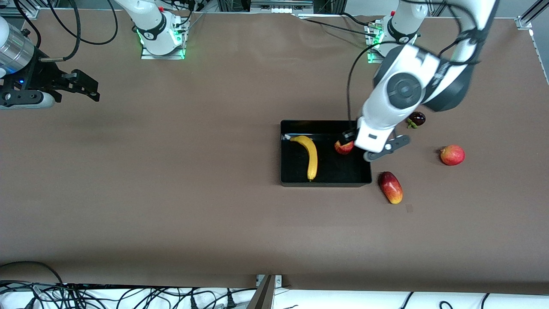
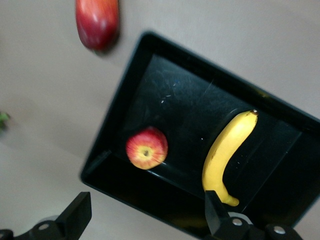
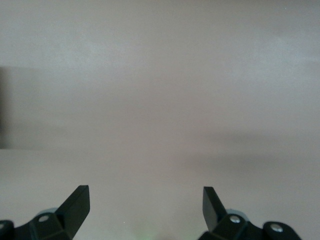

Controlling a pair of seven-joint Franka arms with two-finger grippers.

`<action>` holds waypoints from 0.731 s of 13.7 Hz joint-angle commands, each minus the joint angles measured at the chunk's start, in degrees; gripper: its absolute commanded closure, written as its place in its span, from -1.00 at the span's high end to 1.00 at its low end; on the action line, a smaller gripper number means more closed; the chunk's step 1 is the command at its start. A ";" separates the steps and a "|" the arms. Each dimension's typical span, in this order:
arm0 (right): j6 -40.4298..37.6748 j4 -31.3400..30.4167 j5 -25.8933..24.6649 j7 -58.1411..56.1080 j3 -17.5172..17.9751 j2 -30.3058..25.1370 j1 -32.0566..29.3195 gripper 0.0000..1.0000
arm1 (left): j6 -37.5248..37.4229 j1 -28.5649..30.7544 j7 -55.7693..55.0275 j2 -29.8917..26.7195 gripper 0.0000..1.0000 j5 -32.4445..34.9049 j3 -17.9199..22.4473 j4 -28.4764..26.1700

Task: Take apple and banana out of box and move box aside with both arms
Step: 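Reach the left gripper into the tray and grasp the small apple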

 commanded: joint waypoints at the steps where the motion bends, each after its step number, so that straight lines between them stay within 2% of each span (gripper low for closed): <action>1: -0.68 1.04 -0.36 0.38 0.52 0.40 -0.53 1.00 | 5.21 -1.66 -5.34 1.72 1.00 0.84 0.03 -4.20; 4: -0.68 1.04 -0.36 0.38 0.52 0.40 -0.53 1.00 | 13.40 -1.58 -5.61 0.49 1.00 6.62 -0.06 -13.00; 7: -0.68 1.04 -0.36 0.38 0.52 0.40 -0.53 1.00 | 19.02 -0.97 -5.61 1.19 1.00 10.41 -0.06 -16.96; 10: -0.68 1.04 -0.27 0.38 0.52 0.40 -0.53 1.00 | 23.61 -0.79 -5.53 3.82 1.00 11.47 0.20 -18.03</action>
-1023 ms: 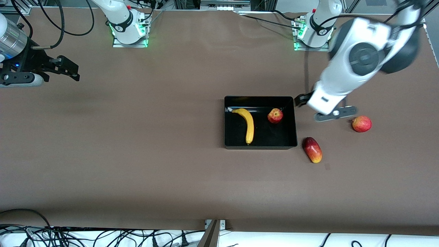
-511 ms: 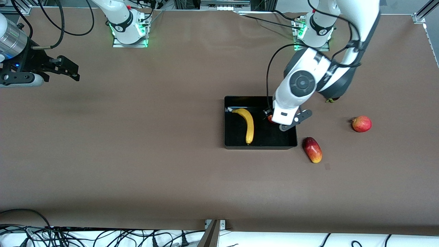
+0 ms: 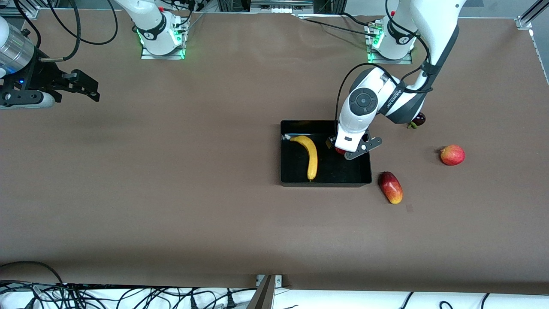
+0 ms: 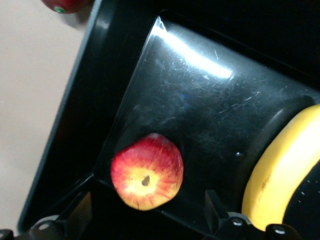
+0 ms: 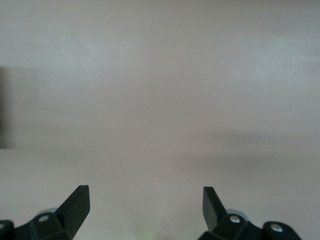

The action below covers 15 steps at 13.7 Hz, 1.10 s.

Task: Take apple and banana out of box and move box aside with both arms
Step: 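Reach the left gripper into the tray and grasp the small apple, then carry the small apple out of the tray and set it on the table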

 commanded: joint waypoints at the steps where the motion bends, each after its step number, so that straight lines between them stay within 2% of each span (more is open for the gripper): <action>1: -0.67 1.04 -0.27 0.38 0.43 0.40 -0.53 1.00 | 2.41 0.43 -0.70 1.02 1.00 3.29 0.02 -1.05; 5: -0.59 1.04 -0.27 0.38 0.43 0.40 -0.53 1.00 | 4.61 0.43 -0.53 4.63 1.00 3.83 0.02 -0.79; 7: -0.59 1.04 -0.27 0.38 0.43 0.40 -0.53 1.00 | 4.52 1.21 0.35 4.72 0.21 3.83 0.11 -0.61; 10: -0.67 1.04 -0.27 0.38 0.43 0.40 -0.53 1.00 | 3.91 1.83 0.35 4.19 -0.44 3.83 -0.07 -0.09; 11: -0.67 1.04 -0.27 0.38 0.43 0.40 -0.53 1.00 | 3.56 1.83 0.09 3.84 -0.55 3.83 -0.07 0.26; 12: -0.67 1.04 -0.27 0.38 0.43 0.40 -0.53 1.00 | 2.34 1.83 -0.26 3.41 -0.55 3.74 -0.16 1.75; 13: -0.67 1.04 -0.27 0.38 0.43 0.40 -0.53 1.00 | -2.20 1.83 -0.26 2.62 -0.54 3.57 -0.24 3.85; 15: -0.67 1.04 -0.27 0.38 0.43 0.40 -0.53 1.00 | -14.84 1.57 0.18 1.73 -0.52 2.95 -0.86 11.22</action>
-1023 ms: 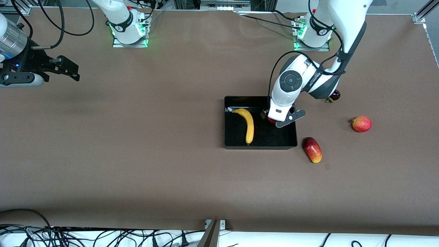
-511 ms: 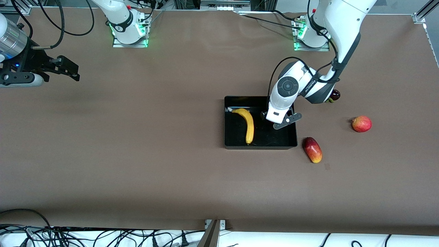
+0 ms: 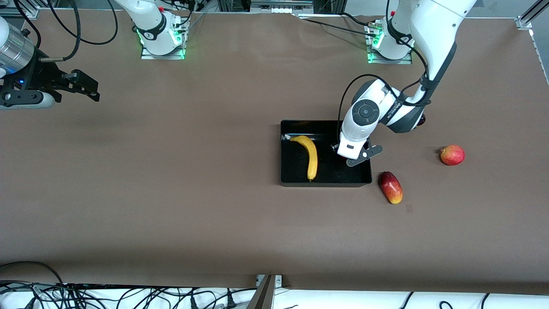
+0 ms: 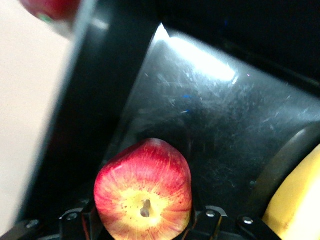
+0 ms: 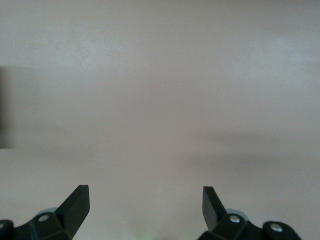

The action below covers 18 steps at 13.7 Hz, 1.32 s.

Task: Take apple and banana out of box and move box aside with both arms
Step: 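Carry the small apple out of the tray and set it on the table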

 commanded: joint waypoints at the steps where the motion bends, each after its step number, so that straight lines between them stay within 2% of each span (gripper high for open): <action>1: -0.67 1.04 -0.27 0.38 0.43 0.40 -0.52 1.00 | -15.33 -0.09 0.17 -2.00 -0.51 0.65 -1.46 9.31; 3: -0.67 1.04 -0.27 0.38 0.43 0.40 -0.52 1.00 | -21.77 0.26 3.39 -2.09 -0.51 0.65 -1.73 13.45; 5: -0.67 1.04 -0.27 0.38 0.43 0.40 -0.52 1.00 | -27.22 3.14 13.56 -2.88 -0.51 0.56 -1.56 15.83; 10: -0.67 1.04 -0.27 0.38 0.43 0.40 -0.52 1.00 | -27.42 14.83 45.36 -2.45 -0.45 0.47 -1.65 15.49; 13: -0.67 1.04 -0.27 0.47 0.43 0.40 -0.52 1.00 | -27.16 18.53 54.73 -0.78 -0.45 0.47 -1.65 14.70; 15: -0.67 1.04 -0.27 0.47 0.43 0.40 -0.52 1.00 | -23.84 21.69 61.83 0.71 -0.46 0.47 -1.65 13.31; 18: -0.67 1.04 -0.27 0.47 0.43 0.40 -0.52 1.00 | -11.64 26.18 70.20 1.86 -0.43 0.56 -1.56 6.11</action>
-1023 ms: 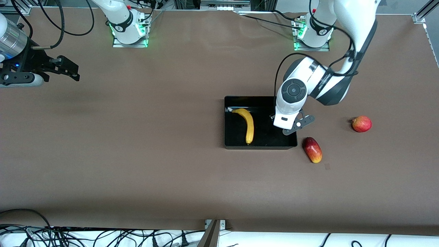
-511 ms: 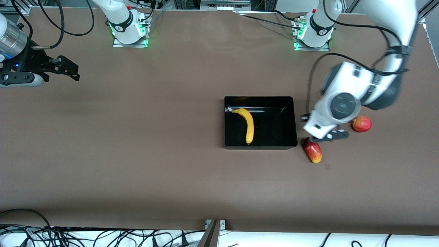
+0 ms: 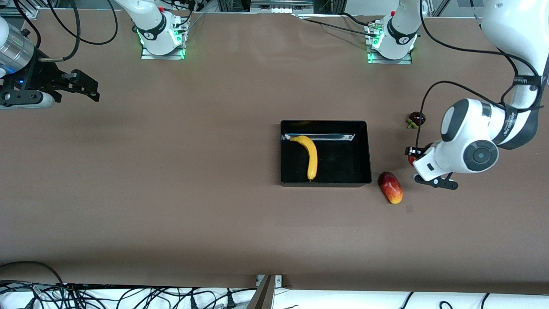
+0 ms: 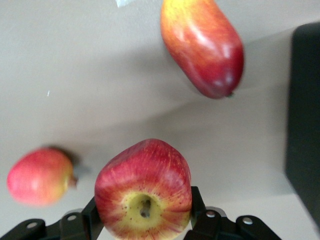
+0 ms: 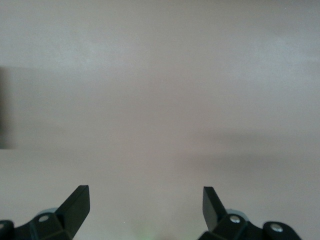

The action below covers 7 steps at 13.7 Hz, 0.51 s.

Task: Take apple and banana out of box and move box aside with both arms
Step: 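Carry the small apple out of the tray and set it on the table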

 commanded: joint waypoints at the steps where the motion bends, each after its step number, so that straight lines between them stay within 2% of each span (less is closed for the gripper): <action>1: -0.68 1.04 -0.27 0.46 0.45 0.40 -0.50 1.00 | 10.71 3.49 5.41 0.03 -0.43 0.73 -0.67 -7.38; 2: -0.68 1.04 -0.27 0.46 0.45 0.40 -0.50 1.00 | 14.84 4.54 5.50 0.12 -0.43 0.91 -0.76 -9.84; 3: -0.68 1.04 -0.27 0.46 0.45 0.40 -0.50 1.00 | 17.40 4.64 5.50 0.20 -0.33 1.00 -0.67 -11.26; 4: -0.68 1.04 -0.27 0.37 0.45 0.40 -0.50 1.00 | 18.04 4.73 5.50 0.64 -0.28 1.08 -0.67 -11.44; 5: -0.68 1.04 -0.27 0.46 0.45 0.40 -0.59 1.00 | 18.13 4.73 5.50 0.90 0.01 1.09 -0.67 -11.45; 6: -0.68 1.04 -0.27 0.46 0.45 0.40 -0.51 1.00 | 18.13 4.73 5.42 0.99 0.99 1.09 -0.67 -11.45; 7: -0.68 1.04 -0.27 0.46 0.45 0.40 -0.50 1.00 | 18.04 4.82 5.50 0.91 1.00 1.09 -0.76 -11.36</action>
